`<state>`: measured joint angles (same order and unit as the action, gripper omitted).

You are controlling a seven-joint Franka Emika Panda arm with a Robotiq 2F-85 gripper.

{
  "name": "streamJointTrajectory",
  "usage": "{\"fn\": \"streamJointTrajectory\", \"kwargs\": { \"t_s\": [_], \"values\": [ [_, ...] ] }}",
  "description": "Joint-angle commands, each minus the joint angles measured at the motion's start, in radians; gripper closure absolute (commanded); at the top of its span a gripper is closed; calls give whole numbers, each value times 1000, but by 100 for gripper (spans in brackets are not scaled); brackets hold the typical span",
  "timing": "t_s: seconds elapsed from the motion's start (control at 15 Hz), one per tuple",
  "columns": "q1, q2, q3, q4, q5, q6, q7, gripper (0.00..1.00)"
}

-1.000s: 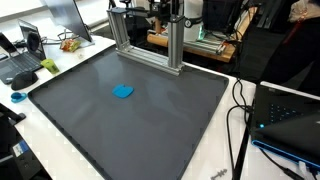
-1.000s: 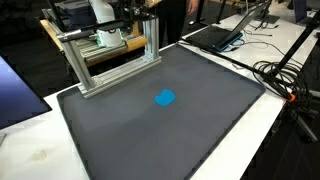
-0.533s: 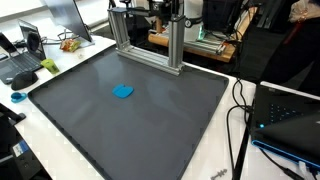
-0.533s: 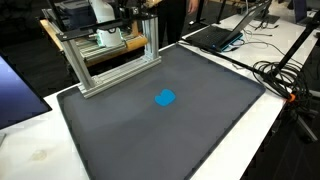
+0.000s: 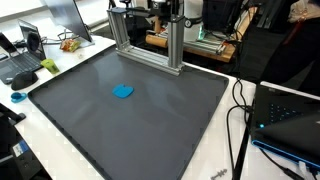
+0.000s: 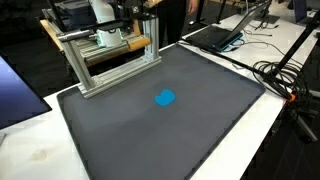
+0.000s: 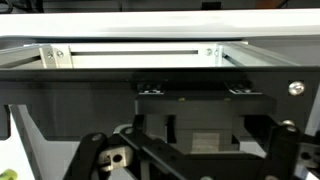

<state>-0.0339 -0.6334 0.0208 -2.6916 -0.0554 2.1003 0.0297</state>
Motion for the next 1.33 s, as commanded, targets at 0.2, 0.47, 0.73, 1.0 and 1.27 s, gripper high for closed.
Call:
{"fn": "streamJointTrajectory", "kwargs": {
  "t_s": [0.2, 0.47, 0.73, 1.0, 1.27],
  "values": [
    [-4, -41, 17, 21, -26, -47, 32, 0],
    [-4, -38, 19, 46, -31, -59, 29, 0],
    [-3, -35, 16, 93, -28, -93, 29, 0],
    [2, 65, 13, 277, -24, -220, 12, 0],
    [9, 233, 20, 509, -19, -278, 22, 0]
  ]
}}
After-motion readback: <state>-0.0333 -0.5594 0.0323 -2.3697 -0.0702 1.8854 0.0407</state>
